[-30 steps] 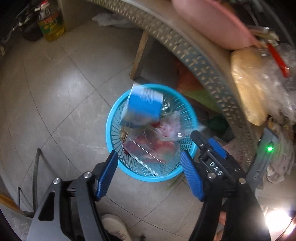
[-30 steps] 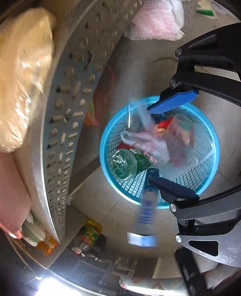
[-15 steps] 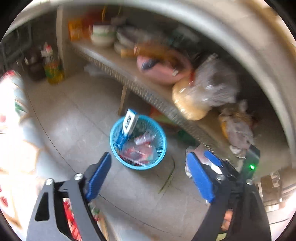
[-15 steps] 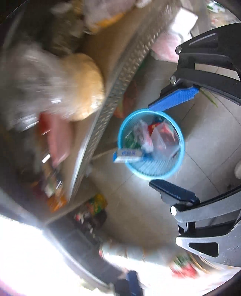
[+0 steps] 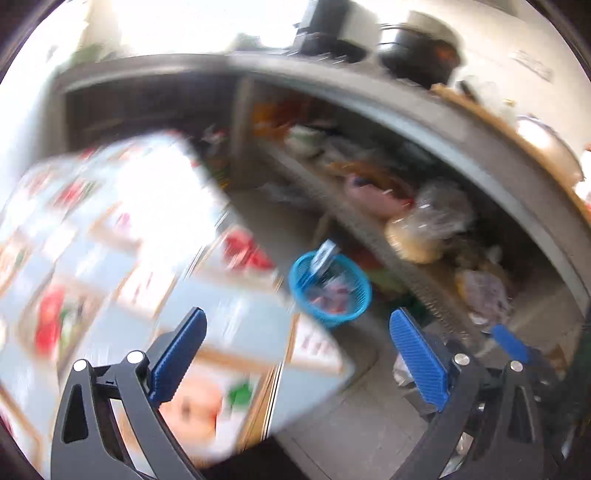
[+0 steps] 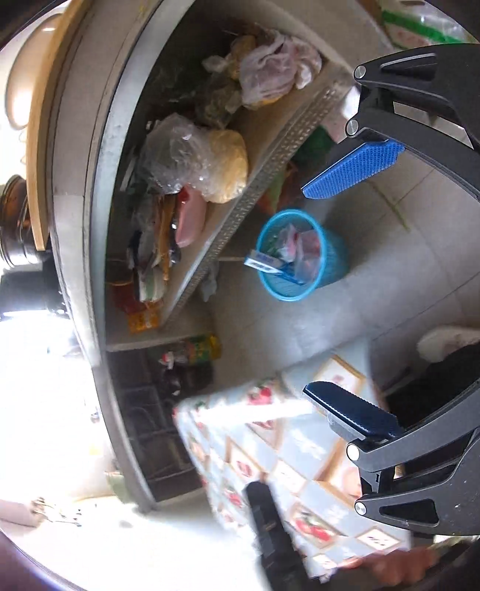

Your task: Collect trash

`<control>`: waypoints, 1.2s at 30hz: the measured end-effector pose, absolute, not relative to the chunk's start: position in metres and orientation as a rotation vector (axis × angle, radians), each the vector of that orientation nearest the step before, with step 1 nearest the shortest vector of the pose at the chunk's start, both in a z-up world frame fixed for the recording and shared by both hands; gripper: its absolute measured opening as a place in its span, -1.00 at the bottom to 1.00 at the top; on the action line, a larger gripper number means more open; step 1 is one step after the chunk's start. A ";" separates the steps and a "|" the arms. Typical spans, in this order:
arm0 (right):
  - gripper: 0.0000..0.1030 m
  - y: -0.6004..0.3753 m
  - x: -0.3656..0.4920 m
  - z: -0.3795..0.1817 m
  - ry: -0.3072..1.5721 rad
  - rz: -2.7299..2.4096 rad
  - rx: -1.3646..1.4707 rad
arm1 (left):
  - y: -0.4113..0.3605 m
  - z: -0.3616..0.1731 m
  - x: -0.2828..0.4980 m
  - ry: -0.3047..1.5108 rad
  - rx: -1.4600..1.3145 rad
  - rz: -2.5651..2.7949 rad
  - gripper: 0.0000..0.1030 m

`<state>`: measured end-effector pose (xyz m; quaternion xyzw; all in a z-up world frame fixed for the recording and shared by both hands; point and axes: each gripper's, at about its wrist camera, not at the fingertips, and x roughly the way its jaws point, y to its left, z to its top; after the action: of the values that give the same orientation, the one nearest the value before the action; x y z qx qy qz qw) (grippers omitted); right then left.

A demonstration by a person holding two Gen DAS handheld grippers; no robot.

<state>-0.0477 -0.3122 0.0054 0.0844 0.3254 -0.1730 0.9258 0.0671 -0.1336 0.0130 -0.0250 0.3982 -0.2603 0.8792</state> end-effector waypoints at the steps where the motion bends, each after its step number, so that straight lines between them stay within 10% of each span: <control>1: 0.85 -0.308 -0.052 0.005 0.670 -0.359 0.164 | -0.130 0.004 0.059 0.853 -0.054 -0.514 0.89; 36: 0.85 -0.280 -0.089 -0.024 0.743 -0.471 0.101 | -0.068 -0.014 0.002 0.743 0.241 -0.022 0.89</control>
<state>-0.0893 -0.2800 -0.0237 0.0488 0.3593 -0.2281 0.9036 0.0022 -0.0675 -0.0138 0.1176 0.3623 -0.0105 0.9246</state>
